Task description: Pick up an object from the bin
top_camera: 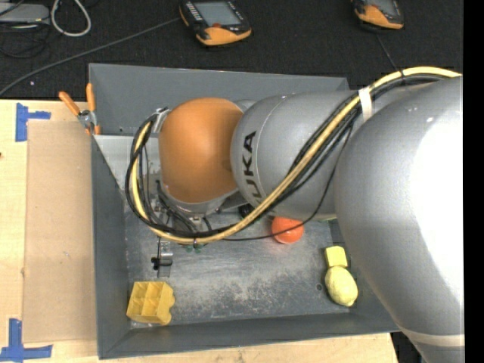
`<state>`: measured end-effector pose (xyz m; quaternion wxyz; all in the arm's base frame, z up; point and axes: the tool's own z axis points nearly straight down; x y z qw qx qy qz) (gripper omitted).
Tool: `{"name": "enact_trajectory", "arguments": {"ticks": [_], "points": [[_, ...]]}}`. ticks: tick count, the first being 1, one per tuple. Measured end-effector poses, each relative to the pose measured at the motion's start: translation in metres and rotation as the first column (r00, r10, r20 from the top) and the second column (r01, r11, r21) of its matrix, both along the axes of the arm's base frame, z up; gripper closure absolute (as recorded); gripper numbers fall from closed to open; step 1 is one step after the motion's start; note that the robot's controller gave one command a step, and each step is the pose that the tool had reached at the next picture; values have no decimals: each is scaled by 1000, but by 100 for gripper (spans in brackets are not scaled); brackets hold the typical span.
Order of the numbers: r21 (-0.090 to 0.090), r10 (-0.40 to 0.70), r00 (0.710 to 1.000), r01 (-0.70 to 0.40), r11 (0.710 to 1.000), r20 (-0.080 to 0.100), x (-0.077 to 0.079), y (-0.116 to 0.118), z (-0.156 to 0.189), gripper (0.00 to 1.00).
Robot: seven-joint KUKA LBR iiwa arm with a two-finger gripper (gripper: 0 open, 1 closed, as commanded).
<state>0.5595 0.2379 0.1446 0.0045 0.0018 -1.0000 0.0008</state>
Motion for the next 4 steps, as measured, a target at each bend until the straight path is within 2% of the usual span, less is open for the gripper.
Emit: {"name": "enact_trajectory", "arguments": {"ticks": [1,2,3,4], "points": [[2,-5,1000,5,1000,7,2,-1,5,0],[2,-13,1000,12,1000,6,9,-24,30,0],[2,107,994,-107,994,4,-67,-7,-14,0],[2,48,999,-48,999,13,-56,3,-67,0]]}}
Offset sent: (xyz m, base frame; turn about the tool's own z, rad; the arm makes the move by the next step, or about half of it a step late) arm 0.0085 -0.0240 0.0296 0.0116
